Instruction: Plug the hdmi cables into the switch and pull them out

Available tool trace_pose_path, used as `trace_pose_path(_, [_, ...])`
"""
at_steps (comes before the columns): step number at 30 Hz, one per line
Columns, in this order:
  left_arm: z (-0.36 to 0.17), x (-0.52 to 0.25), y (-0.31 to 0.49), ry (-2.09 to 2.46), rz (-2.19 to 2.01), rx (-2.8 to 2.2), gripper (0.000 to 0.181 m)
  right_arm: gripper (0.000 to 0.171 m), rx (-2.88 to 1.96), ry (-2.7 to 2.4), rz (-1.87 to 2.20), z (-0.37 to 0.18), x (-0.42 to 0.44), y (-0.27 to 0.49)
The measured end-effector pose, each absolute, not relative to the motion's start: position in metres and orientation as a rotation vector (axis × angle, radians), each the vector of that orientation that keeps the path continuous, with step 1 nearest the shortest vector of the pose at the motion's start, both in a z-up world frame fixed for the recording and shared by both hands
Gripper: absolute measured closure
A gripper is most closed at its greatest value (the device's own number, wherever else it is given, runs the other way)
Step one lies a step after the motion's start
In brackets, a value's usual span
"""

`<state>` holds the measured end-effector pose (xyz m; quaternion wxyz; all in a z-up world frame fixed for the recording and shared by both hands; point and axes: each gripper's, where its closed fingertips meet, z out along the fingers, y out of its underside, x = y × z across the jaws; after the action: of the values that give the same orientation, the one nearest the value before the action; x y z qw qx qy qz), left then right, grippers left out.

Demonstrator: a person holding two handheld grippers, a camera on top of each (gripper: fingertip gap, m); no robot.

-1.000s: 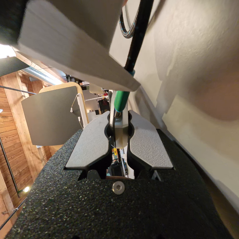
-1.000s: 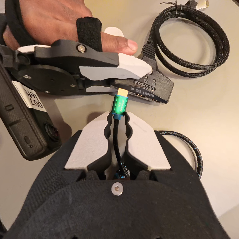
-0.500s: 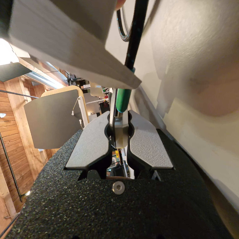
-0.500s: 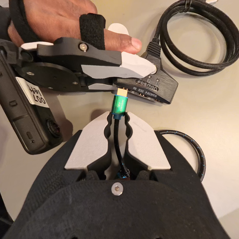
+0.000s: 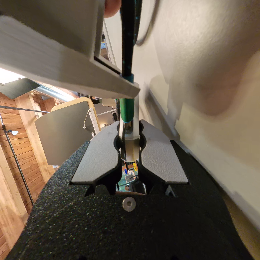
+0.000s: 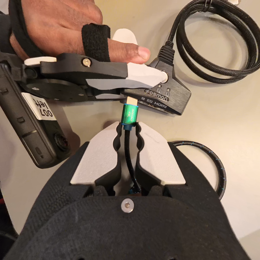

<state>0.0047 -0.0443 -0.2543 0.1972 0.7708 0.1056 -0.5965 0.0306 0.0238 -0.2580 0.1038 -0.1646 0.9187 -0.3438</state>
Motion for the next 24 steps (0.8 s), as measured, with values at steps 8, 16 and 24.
trace_pose_path(8, [-0.2534,0.0052,-0.0465,0.428,-1.656,2.154,0.159,0.152,-0.424,2.704,-1.037,-0.2573,0.0319,0.0208])
trace_pose_path(16, [-0.2518,0.0071,-0.0493,0.529,-1.621,2.109,0.159,0.152,-0.356,2.678,-1.051,-0.2554,0.0318,0.0185])
trace_pose_path(24, [-0.2543,0.0093,-0.0504,0.583,-1.594,2.092,0.16,0.152,-0.335,2.663,-1.065,-0.2555,0.0349,0.0163])
